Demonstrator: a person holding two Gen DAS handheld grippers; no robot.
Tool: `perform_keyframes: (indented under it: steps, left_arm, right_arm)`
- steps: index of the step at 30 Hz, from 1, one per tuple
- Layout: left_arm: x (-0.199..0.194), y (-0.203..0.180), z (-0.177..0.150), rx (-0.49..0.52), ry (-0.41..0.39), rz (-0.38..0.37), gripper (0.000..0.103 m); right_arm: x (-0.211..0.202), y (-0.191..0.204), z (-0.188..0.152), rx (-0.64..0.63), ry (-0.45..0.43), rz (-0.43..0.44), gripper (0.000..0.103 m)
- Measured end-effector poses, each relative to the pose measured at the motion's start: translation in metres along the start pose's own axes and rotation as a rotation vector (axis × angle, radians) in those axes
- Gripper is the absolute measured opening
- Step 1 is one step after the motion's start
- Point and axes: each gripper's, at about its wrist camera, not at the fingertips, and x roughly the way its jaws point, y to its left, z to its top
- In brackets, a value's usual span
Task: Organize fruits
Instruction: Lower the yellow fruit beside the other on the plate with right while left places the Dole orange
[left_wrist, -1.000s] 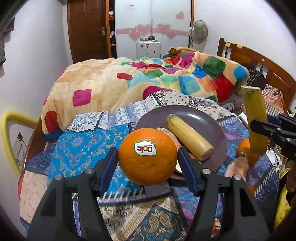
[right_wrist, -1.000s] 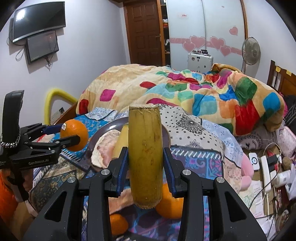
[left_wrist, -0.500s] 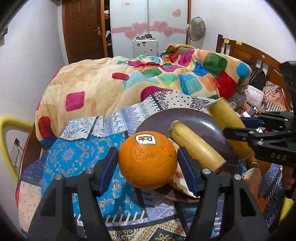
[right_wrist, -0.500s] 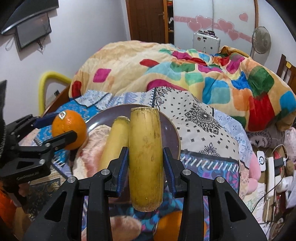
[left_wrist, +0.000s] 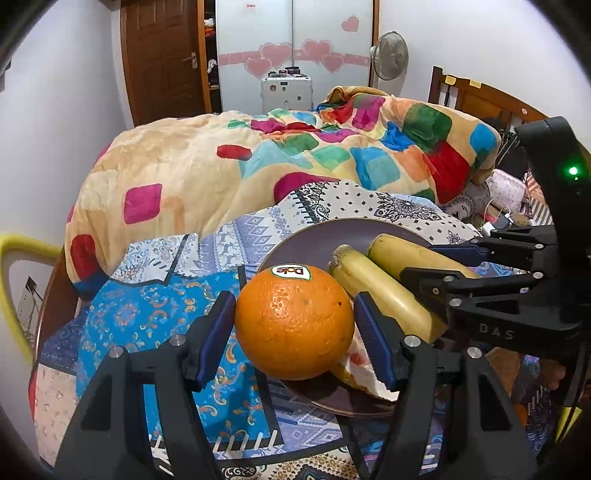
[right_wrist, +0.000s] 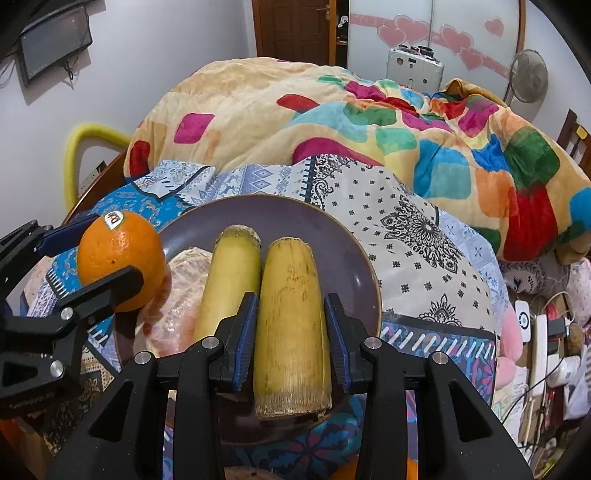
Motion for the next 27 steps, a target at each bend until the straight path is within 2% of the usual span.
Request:
perform_keyframes:
  steps: [5,7,9,11,16,22,24,27]
  left_arm:
    - [-0.002,0.002,-0.005,-0.01,0.007,-0.009,0.066]
    - [-0.002,0.003,-0.007,-0.014,0.008,-0.012,0.067]
    - [0.005,0.006,-0.009,-0.016,0.052,-0.002,0.068]
    - [0.006,0.008,-0.012,-0.018,0.044,-0.009,0.069]
    - [0.003,0.007,-0.011,-0.018,0.053,-0.01,0.069]
    - [-0.005,0.012,-0.013,-0.044,0.062,-0.035,0.07]
    - [-0.008,0.013,-0.015,-0.05,0.064,-0.044,0.073]
    - [-0.012,0.01,-0.018,-0.041,0.064,-0.044,0.077]
  right_arm:
    - [0.001,0.0,0.0,-0.003,0.018,-0.008,0.034]
    - [-0.002,-0.001,-0.002,-0.001,0.007,0.004,0.034]
    - [-0.009,-0.001,-0.003,-0.005,-0.005,0.005,0.034]
    - [-0.017,0.001,-0.004,-0.02,-0.023,-0.009,0.034]
    - [-0.043,0.004,-0.01,-0.05,-0.091,-0.029,0.044]
    - [-0.066,0.002,-0.02,-0.063,-0.152,-0.055,0.05]
    - [-0.071,-0.002,-0.026,-0.058,-0.17,-0.061,0.054]
    - [-0.078,-0.008,-0.036,-0.053,-0.189,-0.074,0.055]
